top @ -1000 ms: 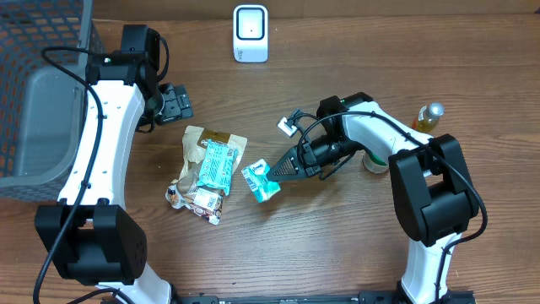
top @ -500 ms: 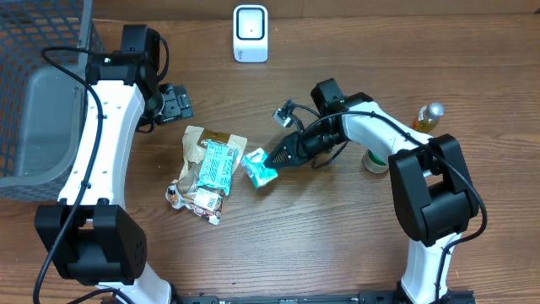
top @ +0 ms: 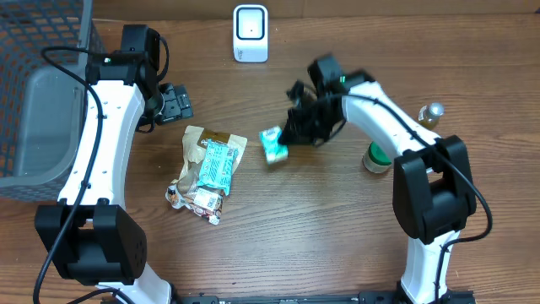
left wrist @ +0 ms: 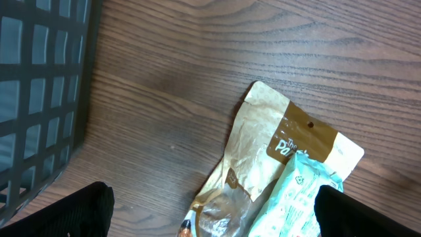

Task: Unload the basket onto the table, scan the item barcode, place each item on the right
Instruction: 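Carry the Kleenex pack up to the white scanner, then bring the pack back right and lower it near the jar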

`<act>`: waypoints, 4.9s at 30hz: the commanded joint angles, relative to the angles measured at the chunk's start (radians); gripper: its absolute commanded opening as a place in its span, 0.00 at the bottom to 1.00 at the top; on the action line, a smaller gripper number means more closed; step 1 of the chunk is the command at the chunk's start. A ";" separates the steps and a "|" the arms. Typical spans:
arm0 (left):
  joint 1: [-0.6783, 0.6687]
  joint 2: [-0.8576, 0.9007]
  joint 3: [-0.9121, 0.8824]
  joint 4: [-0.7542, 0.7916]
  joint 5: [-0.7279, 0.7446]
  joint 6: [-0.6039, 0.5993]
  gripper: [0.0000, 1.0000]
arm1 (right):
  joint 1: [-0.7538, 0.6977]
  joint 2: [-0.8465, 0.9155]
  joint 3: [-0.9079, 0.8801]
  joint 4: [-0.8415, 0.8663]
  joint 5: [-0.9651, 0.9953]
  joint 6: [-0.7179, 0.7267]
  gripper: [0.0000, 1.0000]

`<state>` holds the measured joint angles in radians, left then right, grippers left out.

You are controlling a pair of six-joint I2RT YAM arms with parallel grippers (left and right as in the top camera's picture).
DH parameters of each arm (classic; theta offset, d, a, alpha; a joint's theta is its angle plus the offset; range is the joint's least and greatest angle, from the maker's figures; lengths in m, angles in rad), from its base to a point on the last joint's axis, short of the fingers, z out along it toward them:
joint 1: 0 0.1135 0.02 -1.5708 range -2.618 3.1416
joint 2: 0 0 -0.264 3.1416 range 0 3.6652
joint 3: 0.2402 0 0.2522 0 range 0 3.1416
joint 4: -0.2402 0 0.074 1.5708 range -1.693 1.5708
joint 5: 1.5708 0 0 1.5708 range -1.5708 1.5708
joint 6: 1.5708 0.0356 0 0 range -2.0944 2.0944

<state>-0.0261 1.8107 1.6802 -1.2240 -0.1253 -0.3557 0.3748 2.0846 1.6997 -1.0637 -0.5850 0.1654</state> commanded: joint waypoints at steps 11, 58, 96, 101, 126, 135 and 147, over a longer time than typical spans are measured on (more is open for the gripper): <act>-0.007 0.001 0.016 0.001 -0.013 0.012 1.00 | 0.021 -0.012 0.669 -0.243 0.398 0.021 0.04; -0.007 0.001 0.016 0.001 -0.013 0.012 1.00 | 0.179 0.375 0.684 0.136 0.575 -0.030 0.44; -0.007 0.001 0.016 0.001 -0.013 0.012 1.00 | 0.286 0.474 0.291 0.758 0.741 -0.136 0.43; -0.007 0.001 0.016 0.001 -0.013 0.012 1.00 | 0.279 0.444 0.291 0.549 0.750 -0.057 0.33; -0.007 0.001 0.016 0.001 -0.013 0.012 1.00 | 0.157 0.220 0.431 0.050 0.323 0.096 0.04; -0.007 0.001 0.016 0.002 -0.013 0.012 1.00 | 0.006 0.187 0.509 0.253 -0.045 0.169 0.04; -0.007 0.001 0.016 0.002 -0.013 0.012 1.00 | -0.010 0.288 0.504 0.639 -0.032 0.367 0.05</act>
<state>-0.0261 1.8107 1.6802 -1.2236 -0.1253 -0.3557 0.3550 2.3325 2.1918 -0.4694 -0.6098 0.4580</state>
